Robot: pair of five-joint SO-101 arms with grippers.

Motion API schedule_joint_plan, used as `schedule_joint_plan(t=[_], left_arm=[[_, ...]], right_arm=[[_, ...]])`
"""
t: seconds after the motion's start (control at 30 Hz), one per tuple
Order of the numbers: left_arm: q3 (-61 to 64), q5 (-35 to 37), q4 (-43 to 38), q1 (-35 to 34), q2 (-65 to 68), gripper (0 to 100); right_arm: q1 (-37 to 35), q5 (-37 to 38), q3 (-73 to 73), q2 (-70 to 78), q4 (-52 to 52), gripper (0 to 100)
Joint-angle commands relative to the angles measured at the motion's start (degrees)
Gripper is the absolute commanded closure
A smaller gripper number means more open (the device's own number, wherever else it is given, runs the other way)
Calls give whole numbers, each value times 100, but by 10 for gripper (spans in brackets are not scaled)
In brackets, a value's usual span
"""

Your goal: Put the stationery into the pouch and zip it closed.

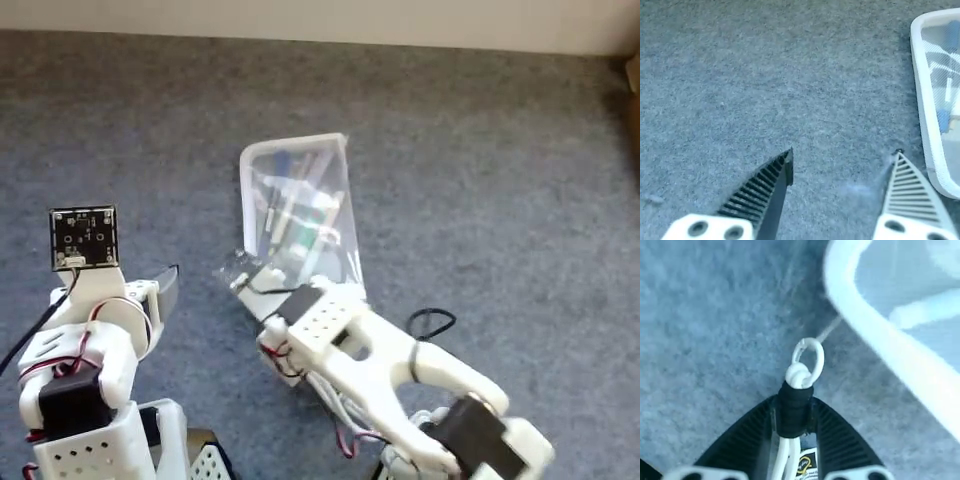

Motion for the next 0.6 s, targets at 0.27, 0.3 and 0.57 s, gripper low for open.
schedule_joint_plan(t=[0.27,0.3,0.57], left_arm=[[-708,-1037,800,-13,31,705],[-769,-1160,844,-13,31,705],[-1033,-1987,844,-4,31,665]], right_arm=[[989,97,-119,-3073,321,994],[1007,97,-127,-3231,356,994],[1015,88,-154,-4514,365,994]])
